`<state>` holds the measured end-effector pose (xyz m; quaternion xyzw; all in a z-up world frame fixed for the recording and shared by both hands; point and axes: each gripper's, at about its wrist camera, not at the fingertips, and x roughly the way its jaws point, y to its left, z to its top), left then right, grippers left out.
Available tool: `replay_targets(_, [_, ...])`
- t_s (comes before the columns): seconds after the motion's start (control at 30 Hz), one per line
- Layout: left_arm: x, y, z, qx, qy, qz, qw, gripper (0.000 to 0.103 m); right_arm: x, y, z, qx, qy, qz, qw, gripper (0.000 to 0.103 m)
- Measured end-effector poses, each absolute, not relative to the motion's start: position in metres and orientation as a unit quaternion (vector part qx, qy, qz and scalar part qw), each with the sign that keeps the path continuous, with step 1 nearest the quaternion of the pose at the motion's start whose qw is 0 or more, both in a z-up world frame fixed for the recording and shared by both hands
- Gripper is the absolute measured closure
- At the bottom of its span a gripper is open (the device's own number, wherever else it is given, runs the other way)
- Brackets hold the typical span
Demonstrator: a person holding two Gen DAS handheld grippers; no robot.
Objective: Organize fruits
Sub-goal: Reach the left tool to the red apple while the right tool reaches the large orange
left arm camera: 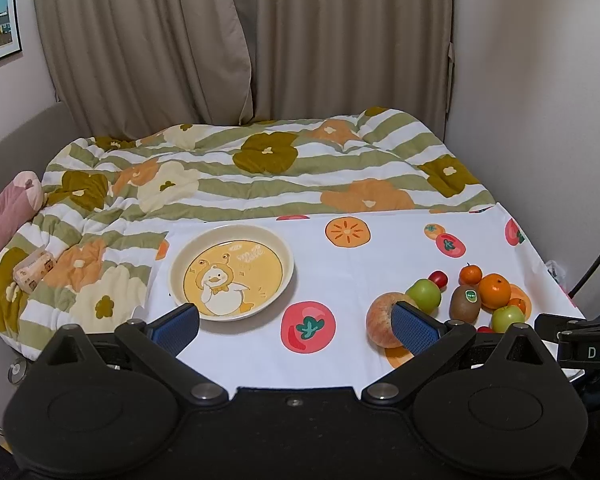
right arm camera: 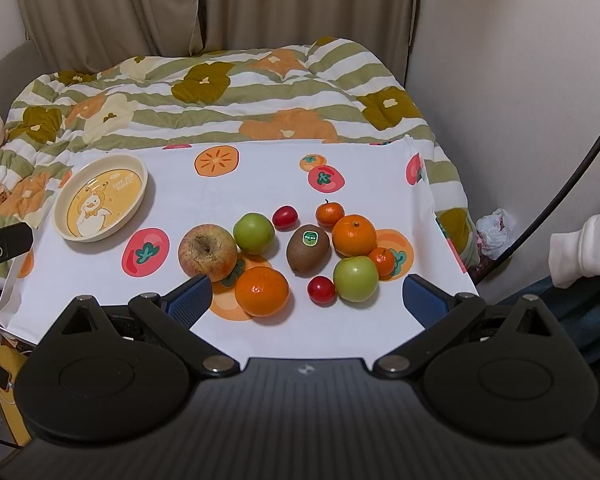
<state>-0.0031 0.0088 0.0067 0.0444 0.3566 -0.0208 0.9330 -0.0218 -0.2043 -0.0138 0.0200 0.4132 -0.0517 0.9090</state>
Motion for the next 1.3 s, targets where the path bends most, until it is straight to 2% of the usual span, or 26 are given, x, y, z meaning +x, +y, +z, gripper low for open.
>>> replay_targets(0.67, [0.012, -0.014, 0.003, 0.057, 0.355, -0.054, 0.932, 0.000, -0.004, -0.234, -0.019, 0.047, 0.421, -0.041, 0.905, 0.000])
replay_targets(0.93, [0.039, -0.028, -0.030, 0.108, 0.349, -0.101, 0.925, 0.000, 0.019, -0.247, -0.056, 0.085, 0.430, -0.013, 0.899, 0.000])
replay_targets(1.3, [0.093, -0.028, -0.092, 0.167, 0.342, -0.239, 0.893, 0.000, 0.042, -0.223, -0.103, 0.129, 0.419, -0.074, 0.896, 0.000])
